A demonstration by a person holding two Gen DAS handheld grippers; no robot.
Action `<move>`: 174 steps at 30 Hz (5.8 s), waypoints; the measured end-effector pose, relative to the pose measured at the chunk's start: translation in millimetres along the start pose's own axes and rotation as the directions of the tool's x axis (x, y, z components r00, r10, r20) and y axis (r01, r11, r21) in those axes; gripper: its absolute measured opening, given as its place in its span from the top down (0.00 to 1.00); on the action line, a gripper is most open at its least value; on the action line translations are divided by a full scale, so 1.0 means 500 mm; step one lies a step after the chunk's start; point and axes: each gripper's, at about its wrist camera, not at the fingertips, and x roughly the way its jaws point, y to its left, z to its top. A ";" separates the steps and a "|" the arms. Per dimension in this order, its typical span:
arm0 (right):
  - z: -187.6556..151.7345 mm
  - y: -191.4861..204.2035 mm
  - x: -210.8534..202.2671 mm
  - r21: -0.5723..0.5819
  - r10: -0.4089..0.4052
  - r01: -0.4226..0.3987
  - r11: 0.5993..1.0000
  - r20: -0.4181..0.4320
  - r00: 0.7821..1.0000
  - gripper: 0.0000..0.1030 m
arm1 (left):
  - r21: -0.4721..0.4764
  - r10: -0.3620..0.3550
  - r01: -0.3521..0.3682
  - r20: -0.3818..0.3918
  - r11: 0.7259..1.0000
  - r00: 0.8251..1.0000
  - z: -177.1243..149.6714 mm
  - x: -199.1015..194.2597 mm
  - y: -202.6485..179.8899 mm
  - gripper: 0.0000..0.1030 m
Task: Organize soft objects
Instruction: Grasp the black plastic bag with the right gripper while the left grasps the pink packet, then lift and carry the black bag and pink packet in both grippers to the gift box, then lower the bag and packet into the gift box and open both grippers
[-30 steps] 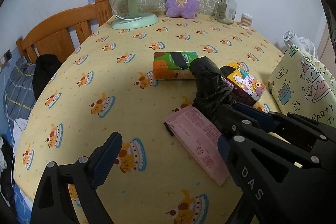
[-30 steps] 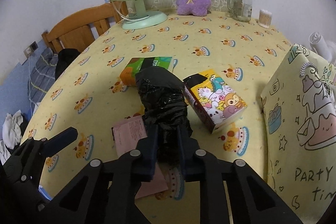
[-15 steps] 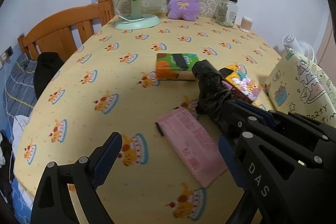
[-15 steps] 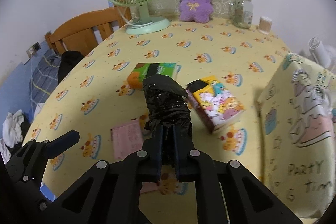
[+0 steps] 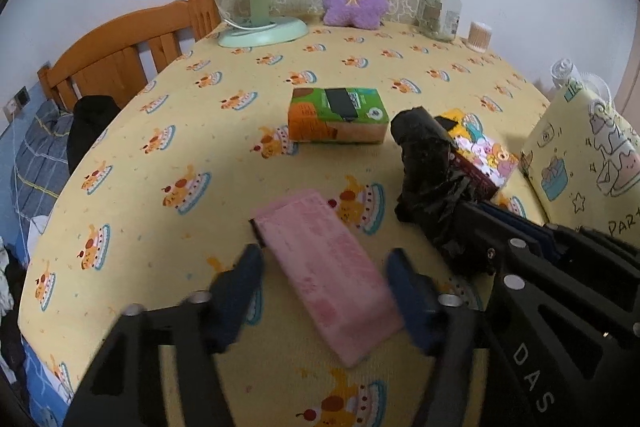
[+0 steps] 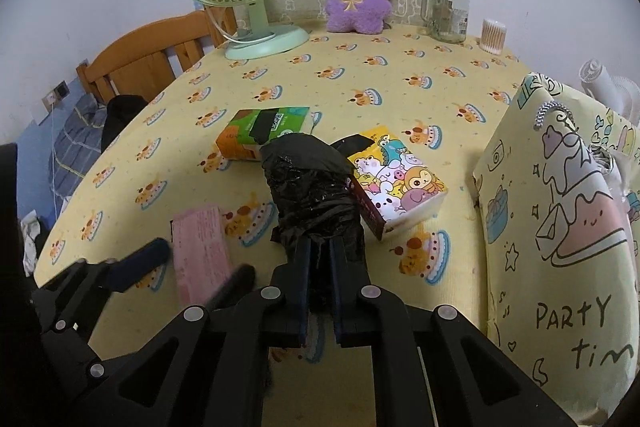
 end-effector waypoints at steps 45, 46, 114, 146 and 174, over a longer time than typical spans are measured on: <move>0.004 0.013 0.007 -0.007 0.029 -0.030 1.000 -0.054 0.998 0.44 | 0.016 -0.011 0.012 -0.023 1.000 1.000 -0.004 -0.013 0.012 0.60; 0.003 0.013 0.014 -0.002 0.029 -0.029 1.000 -0.066 0.997 0.44 | 0.016 -0.012 0.013 -0.027 1.000 1.000 -0.005 -0.010 0.012 0.60; 0.106 -0.025 -0.287 0.002 -0.045 0.046 0.999 0.266 0.963 0.61 | 0.070 -0.058 0.040 0.287 0.997 0.956 0.113 -0.262 -0.071 0.60; 0.080 -0.242 -0.372 0.123 -0.169 0.134 0.983 0.336 0.927 0.61 | 0.201 -0.185 0.124 0.320 0.972 0.929 0.130 -0.275 -0.298 0.60; 0.025 -0.398 -0.333 0.254 -0.264 0.198 0.947 0.261 0.929 0.61 | 0.312 -0.333 0.266 0.186 0.912 0.924 0.114 -0.188 -0.444 0.59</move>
